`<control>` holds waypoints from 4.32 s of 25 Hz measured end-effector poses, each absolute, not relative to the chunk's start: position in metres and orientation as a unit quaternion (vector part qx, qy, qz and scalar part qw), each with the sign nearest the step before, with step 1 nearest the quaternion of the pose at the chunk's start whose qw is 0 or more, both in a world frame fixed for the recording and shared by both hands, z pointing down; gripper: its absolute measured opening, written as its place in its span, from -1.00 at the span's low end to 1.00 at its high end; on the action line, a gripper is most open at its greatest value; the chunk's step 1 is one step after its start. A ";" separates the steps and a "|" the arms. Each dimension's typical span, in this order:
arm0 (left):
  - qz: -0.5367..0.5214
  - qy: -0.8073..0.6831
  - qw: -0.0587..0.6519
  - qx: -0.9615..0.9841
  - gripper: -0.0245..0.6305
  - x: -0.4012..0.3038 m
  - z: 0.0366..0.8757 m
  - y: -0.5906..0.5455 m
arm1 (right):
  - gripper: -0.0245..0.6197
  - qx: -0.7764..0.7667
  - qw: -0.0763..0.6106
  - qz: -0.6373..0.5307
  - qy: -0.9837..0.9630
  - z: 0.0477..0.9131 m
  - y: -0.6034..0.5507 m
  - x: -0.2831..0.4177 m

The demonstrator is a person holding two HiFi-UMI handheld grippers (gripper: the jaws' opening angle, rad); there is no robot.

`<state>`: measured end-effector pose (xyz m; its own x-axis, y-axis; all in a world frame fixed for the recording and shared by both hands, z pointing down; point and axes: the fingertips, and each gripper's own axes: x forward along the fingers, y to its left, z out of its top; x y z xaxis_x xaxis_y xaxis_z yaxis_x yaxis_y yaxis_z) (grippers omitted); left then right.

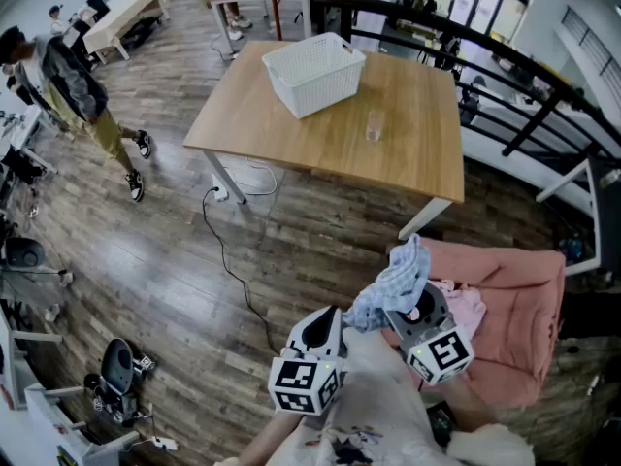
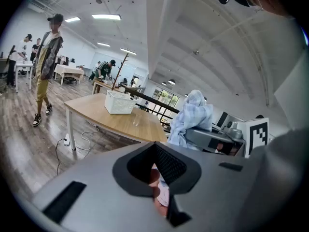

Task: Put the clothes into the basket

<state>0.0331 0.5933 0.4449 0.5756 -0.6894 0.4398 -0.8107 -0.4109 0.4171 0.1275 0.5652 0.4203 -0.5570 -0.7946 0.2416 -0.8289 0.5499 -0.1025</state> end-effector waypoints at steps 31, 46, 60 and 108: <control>0.106 -0.441 0.316 0.833 -0.93 -0.003 0.471 0.587 | -0.27 0.461 0.080 0.138 -0.873 0.443 0.560 0.100; 0.119 -0.450 0.310 0.829 -0.93 0.029 0.448 0.449 | -0.27 0.452 0.075 0.143 -0.877 0.427 0.428 0.136; 0.118 -0.495 0.305 0.805 -0.93 0.080 0.434 0.314 | -0.27 0.419 0.073 0.146 -0.893 0.419 0.298 0.187; 0.129 -0.411 0.310 0.847 -0.93 0.007 0.417 0.019 | -0.27 0.495 0.072 0.141 -0.854 0.387 0.017 0.111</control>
